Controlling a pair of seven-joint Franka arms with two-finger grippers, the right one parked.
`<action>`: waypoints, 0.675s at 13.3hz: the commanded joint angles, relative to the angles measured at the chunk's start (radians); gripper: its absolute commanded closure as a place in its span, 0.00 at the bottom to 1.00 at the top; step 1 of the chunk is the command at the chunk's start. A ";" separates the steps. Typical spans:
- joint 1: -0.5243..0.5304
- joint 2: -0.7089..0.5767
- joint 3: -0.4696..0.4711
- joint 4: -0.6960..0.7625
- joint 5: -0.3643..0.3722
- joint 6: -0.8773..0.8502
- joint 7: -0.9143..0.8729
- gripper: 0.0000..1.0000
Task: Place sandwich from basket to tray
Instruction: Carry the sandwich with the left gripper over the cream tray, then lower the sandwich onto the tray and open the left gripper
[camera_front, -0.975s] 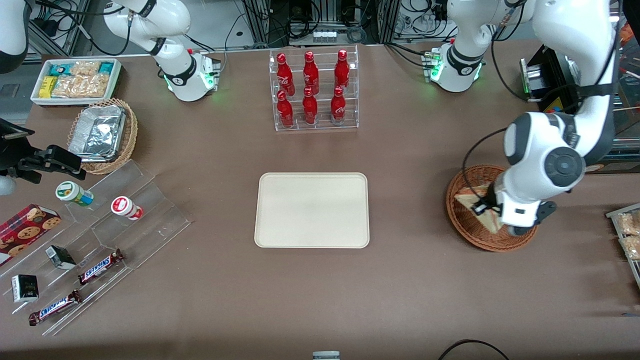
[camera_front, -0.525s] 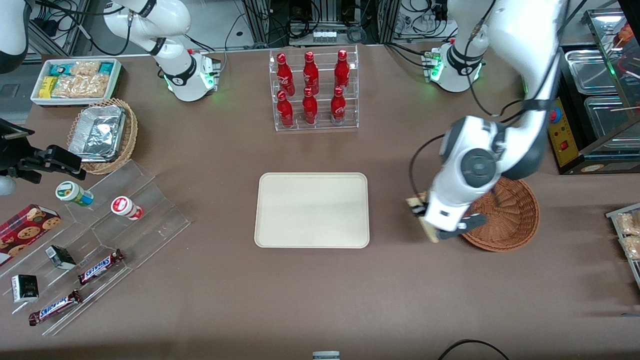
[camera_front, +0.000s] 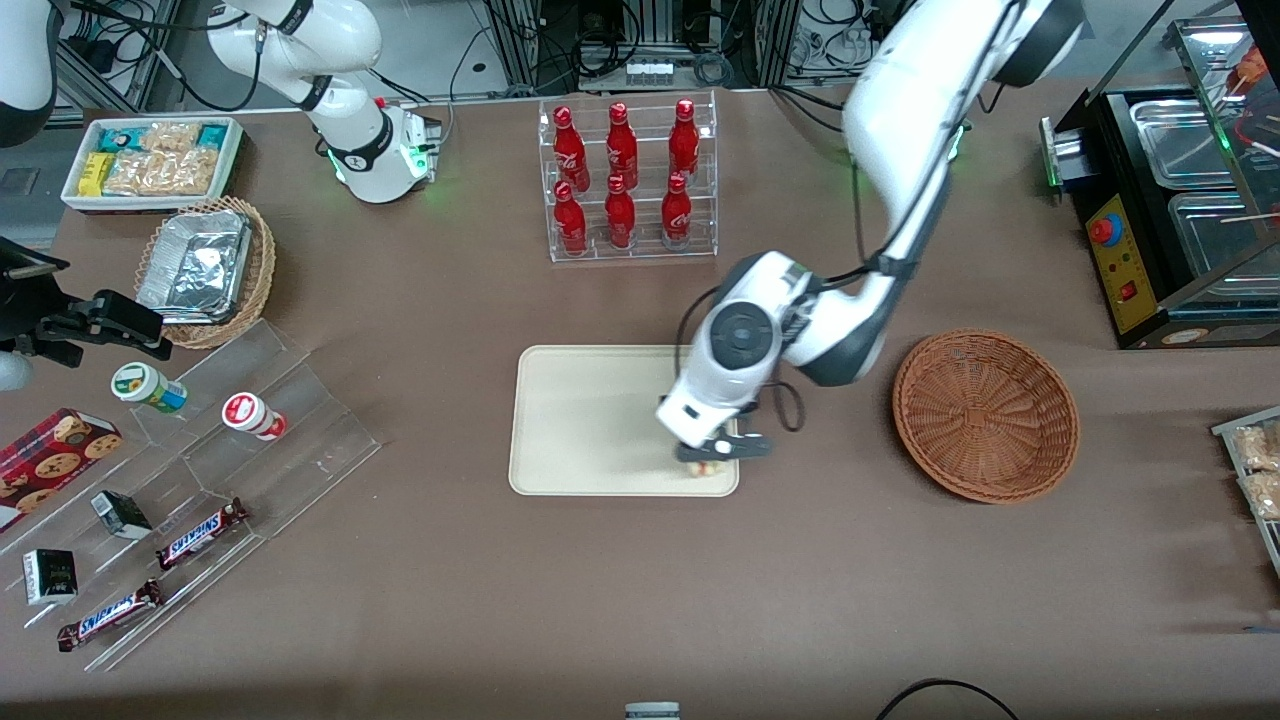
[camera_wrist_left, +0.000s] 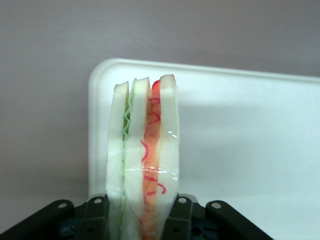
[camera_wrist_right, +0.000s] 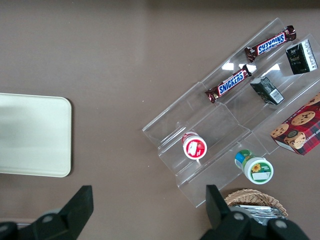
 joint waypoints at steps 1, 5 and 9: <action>-0.025 0.059 0.009 0.046 0.015 -0.001 0.016 0.64; -0.031 0.072 0.012 0.042 0.050 -0.033 0.071 0.63; -0.027 0.088 0.014 0.040 0.049 -0.022 0.062 0.62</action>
